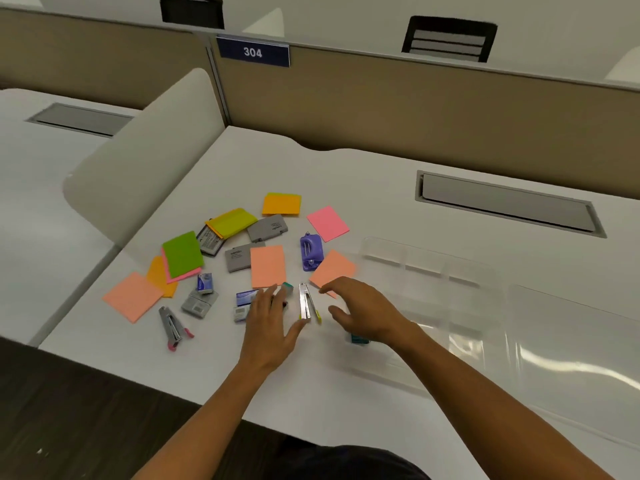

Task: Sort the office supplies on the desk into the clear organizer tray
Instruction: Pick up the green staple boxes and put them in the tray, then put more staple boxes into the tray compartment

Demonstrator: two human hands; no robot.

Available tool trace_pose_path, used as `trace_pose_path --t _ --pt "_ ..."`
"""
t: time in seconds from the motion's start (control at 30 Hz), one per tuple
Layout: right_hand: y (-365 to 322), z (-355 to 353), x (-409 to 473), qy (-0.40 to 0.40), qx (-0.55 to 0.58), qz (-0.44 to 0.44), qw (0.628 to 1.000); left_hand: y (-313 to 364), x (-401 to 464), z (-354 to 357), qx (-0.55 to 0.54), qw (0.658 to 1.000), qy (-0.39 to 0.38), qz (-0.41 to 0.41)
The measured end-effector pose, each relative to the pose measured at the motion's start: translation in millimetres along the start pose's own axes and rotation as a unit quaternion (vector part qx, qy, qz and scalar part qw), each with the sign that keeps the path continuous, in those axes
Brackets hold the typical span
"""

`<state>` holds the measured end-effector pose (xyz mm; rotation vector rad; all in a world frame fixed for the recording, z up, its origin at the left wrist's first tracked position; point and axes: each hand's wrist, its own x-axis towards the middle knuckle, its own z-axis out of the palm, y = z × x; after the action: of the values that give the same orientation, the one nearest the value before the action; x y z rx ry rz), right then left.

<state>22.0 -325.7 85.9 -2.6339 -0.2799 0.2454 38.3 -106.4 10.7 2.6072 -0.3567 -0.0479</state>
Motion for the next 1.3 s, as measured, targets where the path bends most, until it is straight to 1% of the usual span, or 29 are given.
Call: trace_pose_path --t 0.13,0.27,0.33,0.4,0.57,0.67,0.8,0.9,1.0,1.1,1.2,1.3 --pt "-23 17 14 -0.009 0.012 -0.028 1.0 -25 -8 -7 0.02 0.997 0.008 -0.073" --pt "-37 39 26 -0.046 0.003 -0.049 0.998 -45 -16 -12 0.015 0.997 0.001 -0.078" --pt "-43 53 32 -0.07 -0.029 -0.044 0.996 -50 -19 -12 0.021 0.997 -0.005 -0.075" --pt "-48 67 37 -0.075 -0.065 -0.048 0.994 -54 -23 -11 0.019 0.997 -0.01 -0.074" --pt "-58 85 46 -0.062 -0.143 -0.078 0.985 -63 -31 -8 -0.013 0.998 -0.015 -0.056" --pt "-62 89 49 -0.037 -0.14 -0.08 0.986 -65 -32 -10 -0.034 0.998 -0.001 -0.047" --pt "-68 92 48 -0.009 -0.144 -0.08 0.986 -61 -31 -14 -0.046 0.997 0.042 -0.045" --pt "-70 95 44 -0.007 -0.156 -0.072 0.985 -58 -31 -16 -0.032 0.997 0.045 -0.049" --pt "-69 94 39 -0.024 -0.169 -0.081 0.982 -55 -29 -18 0.004 0.998 0.021 -0.057" --pt "-69 91 34 -0.034 -0.171 -0.09 0.981 -53 -26 -18 0.002 0.997 -0.018 -0.078" --pt "-69 83 28 -0.029 -0.134 -0.087 0.987 -52 -20 -19 0.024 0.994 -0.073 -0.076" --pt "-71 66 21 -0.011 -0.085 -0.082 0.993 -51 -11 -20 0.045 0.985 -0.139 -0.095"
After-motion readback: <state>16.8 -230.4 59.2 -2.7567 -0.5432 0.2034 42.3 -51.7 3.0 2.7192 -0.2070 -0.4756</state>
